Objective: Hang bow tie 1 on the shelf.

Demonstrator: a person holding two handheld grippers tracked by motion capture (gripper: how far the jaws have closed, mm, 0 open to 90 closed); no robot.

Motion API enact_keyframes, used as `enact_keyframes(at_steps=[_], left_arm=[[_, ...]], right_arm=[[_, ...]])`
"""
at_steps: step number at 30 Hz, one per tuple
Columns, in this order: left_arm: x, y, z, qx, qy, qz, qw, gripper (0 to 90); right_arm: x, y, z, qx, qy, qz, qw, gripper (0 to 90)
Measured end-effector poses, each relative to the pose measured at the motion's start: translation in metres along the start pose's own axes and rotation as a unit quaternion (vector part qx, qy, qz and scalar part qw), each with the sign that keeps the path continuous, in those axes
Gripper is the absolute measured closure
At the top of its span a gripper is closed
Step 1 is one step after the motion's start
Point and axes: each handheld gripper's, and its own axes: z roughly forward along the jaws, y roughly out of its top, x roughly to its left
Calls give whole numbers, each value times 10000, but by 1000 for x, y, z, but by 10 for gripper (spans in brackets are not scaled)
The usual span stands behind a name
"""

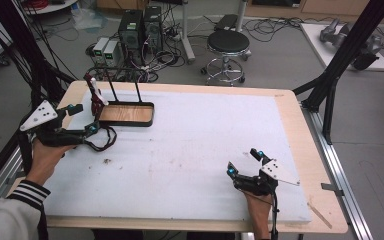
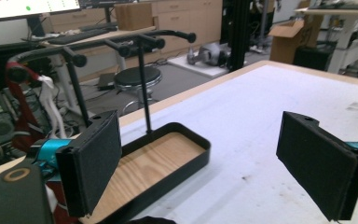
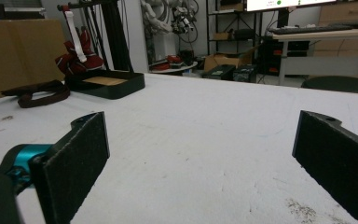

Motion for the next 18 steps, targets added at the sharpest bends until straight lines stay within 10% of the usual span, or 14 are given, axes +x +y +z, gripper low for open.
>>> enact_keyframes(at_steps=[18], left_arm=[[-4, -27, -9, 206, 88, -4, 9997, 145]], right_arm=[[0, 0, 0, -3, -6, -5, 10000, 28]])
